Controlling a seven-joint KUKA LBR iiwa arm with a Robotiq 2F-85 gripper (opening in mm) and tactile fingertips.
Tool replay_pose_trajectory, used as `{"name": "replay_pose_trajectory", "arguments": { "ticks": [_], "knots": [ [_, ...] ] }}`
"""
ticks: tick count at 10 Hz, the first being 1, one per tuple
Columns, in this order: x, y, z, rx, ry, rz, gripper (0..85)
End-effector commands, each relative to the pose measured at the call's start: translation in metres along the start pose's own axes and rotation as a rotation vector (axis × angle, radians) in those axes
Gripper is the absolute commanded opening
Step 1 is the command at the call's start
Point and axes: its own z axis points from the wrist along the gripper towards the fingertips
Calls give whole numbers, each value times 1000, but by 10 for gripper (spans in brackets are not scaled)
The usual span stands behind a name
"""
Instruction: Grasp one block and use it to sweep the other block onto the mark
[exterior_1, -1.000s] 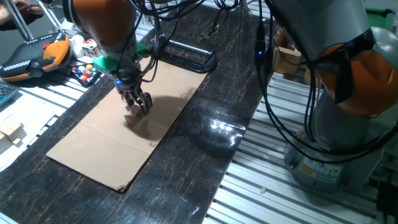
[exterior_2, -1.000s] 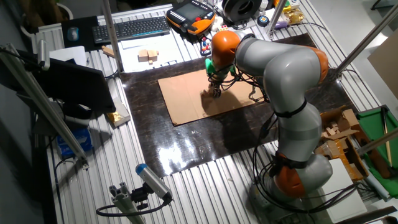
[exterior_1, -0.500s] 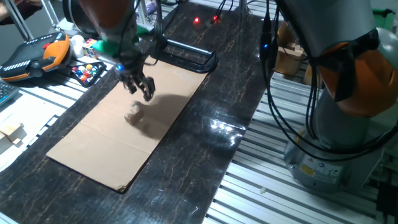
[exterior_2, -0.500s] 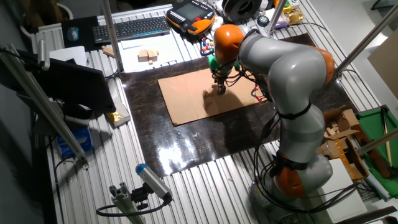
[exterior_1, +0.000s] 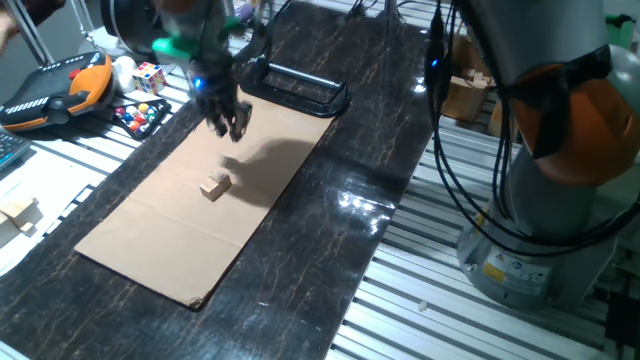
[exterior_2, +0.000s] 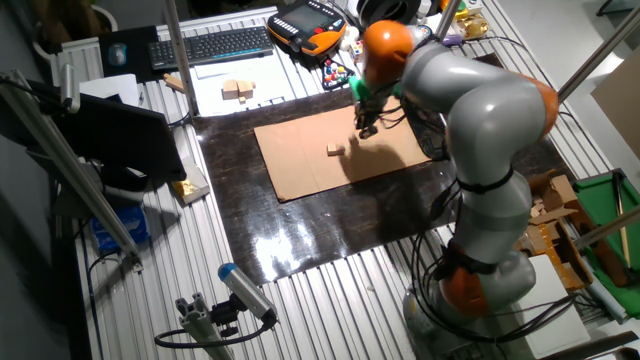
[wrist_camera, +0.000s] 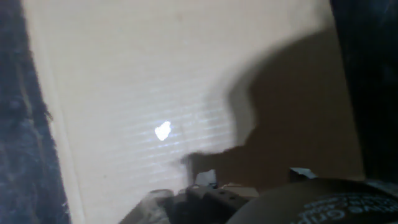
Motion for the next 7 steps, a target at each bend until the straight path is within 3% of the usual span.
{"name": "replay_pose_trajectory", "arguments": {
  "ticks": [1, 3, 4, 5, 7],
  "knots": [
    [0, -1, -7, 1, -8, -54, 10],
    [3, -5, -13, -19, -60, -159, 10],
    [4, -8, -16, -25, -66, -213, 10],
    [5, -12, -20, -29, -63, -254, 10],
    [3, -17, -31, -27, -16, -336, 10]
  ]
}}
